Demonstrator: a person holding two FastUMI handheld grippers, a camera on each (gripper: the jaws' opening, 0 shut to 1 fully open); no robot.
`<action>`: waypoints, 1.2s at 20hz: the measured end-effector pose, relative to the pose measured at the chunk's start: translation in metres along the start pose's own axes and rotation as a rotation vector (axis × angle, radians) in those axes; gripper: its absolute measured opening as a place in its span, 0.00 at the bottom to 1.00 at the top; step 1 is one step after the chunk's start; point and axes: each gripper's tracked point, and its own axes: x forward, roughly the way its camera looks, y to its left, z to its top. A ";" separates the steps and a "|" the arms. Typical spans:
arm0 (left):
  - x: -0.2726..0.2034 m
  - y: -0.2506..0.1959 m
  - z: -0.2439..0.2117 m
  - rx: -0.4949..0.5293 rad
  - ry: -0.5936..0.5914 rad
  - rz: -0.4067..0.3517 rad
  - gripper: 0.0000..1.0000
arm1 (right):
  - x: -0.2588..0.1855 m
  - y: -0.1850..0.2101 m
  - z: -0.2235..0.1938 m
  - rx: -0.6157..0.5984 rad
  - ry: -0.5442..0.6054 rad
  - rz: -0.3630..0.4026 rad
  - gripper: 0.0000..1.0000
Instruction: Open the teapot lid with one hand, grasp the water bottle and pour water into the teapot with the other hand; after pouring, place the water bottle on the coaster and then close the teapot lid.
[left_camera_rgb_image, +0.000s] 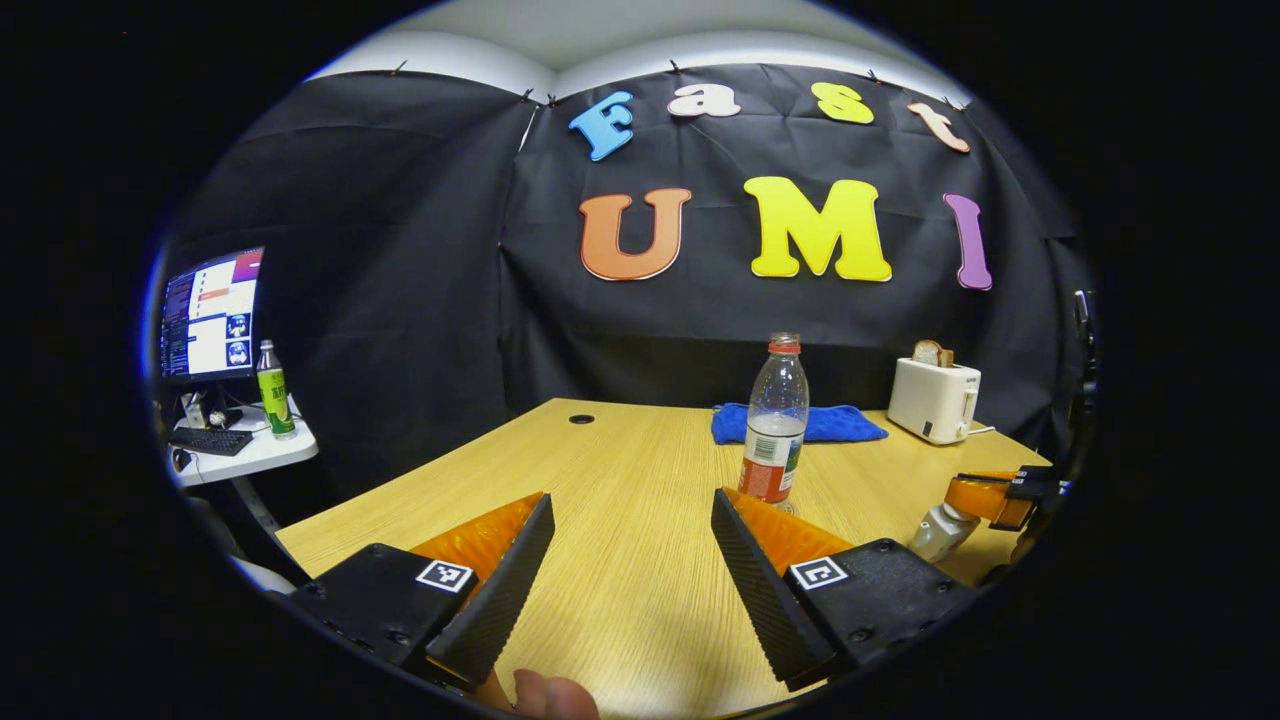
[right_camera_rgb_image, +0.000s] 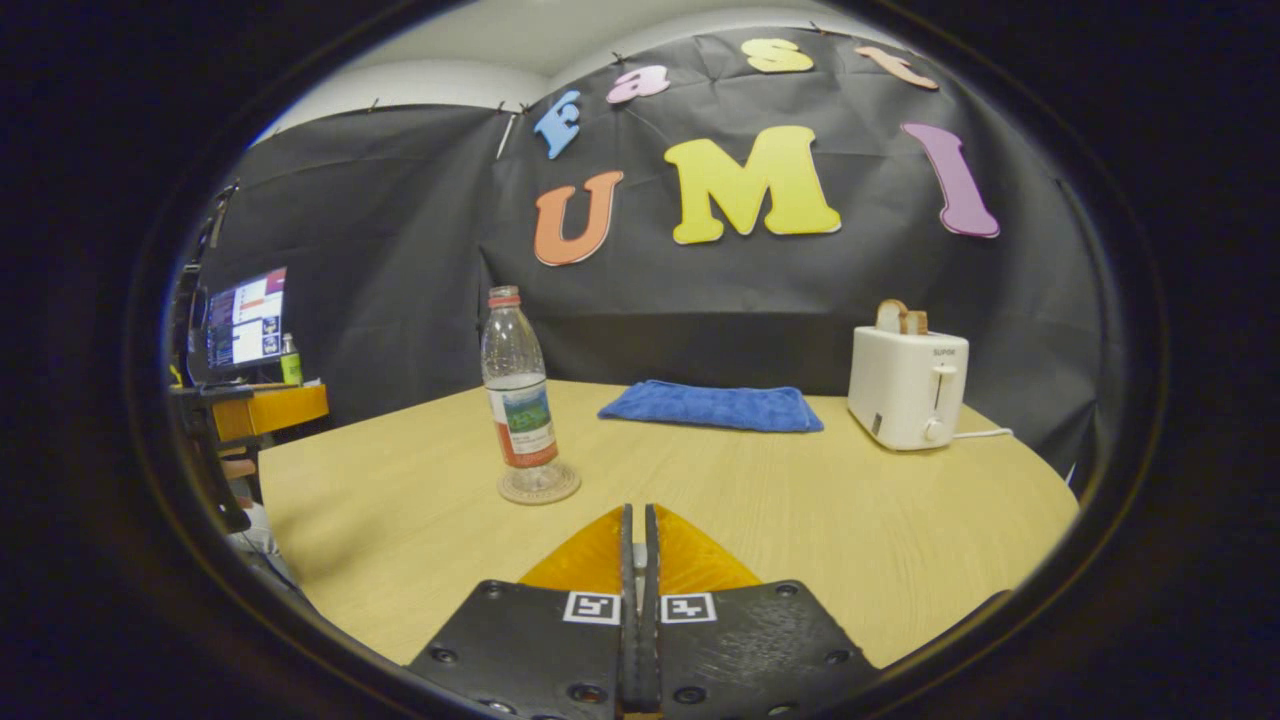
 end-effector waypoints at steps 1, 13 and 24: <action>-0.001 -0.003 0.001 0.005 -0.001 -0.002 0.99 | 0.000 -0.002 0.001 -0.001 -0.007 -0.002 0.00; -0.014 -0.056 0.038 0.000 -0.133 -0.072 0.99 | -0.025 -0.028 0.033 0.018 -0.116 -0.101 0.68; -0.034 -0.158 0.061 -0.007 -0.191 -0.220 0.99 | -0.129 -0.092 0.073 0.039 -0.190 -0.351 0.96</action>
